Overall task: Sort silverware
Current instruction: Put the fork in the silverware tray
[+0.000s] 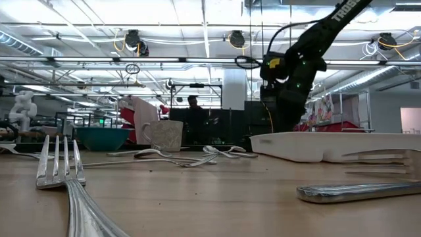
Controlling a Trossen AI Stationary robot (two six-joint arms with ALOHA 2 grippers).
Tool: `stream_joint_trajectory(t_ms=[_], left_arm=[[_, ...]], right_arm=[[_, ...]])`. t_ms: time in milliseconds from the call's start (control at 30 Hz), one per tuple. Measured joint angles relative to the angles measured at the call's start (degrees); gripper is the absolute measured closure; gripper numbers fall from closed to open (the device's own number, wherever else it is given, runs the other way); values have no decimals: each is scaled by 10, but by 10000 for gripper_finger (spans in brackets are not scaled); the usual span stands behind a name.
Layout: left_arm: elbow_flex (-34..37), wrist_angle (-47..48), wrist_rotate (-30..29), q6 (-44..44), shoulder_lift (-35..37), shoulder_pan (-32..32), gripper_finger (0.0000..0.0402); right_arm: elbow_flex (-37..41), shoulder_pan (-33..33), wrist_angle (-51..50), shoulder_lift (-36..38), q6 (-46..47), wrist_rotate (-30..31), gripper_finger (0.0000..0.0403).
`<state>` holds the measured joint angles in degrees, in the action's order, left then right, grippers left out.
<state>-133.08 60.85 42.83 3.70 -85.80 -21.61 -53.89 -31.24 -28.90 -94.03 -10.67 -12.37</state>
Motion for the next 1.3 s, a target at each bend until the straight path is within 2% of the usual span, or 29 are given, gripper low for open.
stream_joint_trajectory(t_ms=[67, 133, 500, 867, 967, 1133, 1300], left_arm=[[0, 1, 0, -1, 0, 0, 197], [0, 1, 0, -4, 0, 0, 197], [0, 10, 0, -4, 0, 0, 197], [0, 23, 1, -4, 0, 0, 197], [0, 31, 2, -4, 1, 0, 197], [0, 31, 2, -3, 1, 0, 197], [0, 23, 3, -3, 1, 0, 197]], right_arm=[[0, 2, -2, -4, -14, -1, 371], [0, 2, -3, -3, -20, -4, 390], [0, 1, -12, 70, 1, -14, 403], [5, -62, -7, 155, 126, -11, 402], [41, -85, 15, 189, 155, -19, 402], [155, -116, 118, 262, 228, -83, 402], [235, -124, 169, 306, 259, -91, 402]])
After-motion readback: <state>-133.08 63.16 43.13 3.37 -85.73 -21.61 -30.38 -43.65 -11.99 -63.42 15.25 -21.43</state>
